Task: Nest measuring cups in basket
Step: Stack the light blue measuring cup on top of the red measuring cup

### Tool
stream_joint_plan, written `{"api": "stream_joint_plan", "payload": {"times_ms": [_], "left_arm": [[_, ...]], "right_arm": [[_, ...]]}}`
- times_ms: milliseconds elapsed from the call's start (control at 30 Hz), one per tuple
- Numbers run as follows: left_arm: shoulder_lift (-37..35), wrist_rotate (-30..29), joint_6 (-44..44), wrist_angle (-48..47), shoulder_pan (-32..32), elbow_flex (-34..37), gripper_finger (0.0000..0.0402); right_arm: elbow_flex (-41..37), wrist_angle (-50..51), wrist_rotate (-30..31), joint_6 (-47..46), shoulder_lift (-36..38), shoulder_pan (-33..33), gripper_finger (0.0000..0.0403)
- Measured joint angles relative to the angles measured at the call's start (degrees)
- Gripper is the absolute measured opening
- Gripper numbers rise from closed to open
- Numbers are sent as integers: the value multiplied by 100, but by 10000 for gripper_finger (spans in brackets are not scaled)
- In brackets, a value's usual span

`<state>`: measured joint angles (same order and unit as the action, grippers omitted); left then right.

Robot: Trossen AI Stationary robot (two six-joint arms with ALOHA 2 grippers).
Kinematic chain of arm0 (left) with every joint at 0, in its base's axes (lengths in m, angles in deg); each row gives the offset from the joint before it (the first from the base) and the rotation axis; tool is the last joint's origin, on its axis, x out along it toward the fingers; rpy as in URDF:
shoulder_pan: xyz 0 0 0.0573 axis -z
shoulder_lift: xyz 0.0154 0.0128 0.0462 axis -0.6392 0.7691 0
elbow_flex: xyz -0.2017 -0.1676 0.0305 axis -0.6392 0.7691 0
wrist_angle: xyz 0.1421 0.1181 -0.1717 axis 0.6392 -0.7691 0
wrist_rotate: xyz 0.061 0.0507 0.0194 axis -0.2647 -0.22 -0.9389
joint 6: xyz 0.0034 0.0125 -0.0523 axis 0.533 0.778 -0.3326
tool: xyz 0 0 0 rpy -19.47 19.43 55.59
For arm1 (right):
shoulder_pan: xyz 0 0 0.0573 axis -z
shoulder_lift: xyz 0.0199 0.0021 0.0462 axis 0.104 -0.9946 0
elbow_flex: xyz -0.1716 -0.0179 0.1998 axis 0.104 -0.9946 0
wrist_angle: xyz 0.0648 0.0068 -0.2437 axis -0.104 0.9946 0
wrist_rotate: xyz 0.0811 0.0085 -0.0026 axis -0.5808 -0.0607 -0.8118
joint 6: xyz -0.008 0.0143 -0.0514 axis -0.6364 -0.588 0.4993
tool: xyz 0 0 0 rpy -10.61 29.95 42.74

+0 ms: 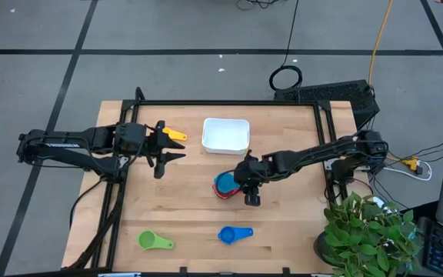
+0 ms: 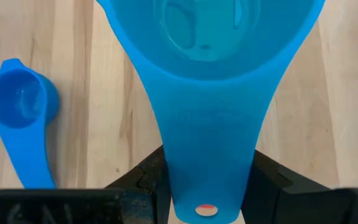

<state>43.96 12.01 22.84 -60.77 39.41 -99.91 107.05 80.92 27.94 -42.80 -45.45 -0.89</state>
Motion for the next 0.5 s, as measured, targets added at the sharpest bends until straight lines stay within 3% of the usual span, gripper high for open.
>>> {"api": "stream_joint_plan", "payload": {"times_ms": [500], "left_arm": [[0, 0, 0, 2, 0, 0, 120]], "right_arm": [[-2, 24, 14, -108, 0, 1, 130]]}}
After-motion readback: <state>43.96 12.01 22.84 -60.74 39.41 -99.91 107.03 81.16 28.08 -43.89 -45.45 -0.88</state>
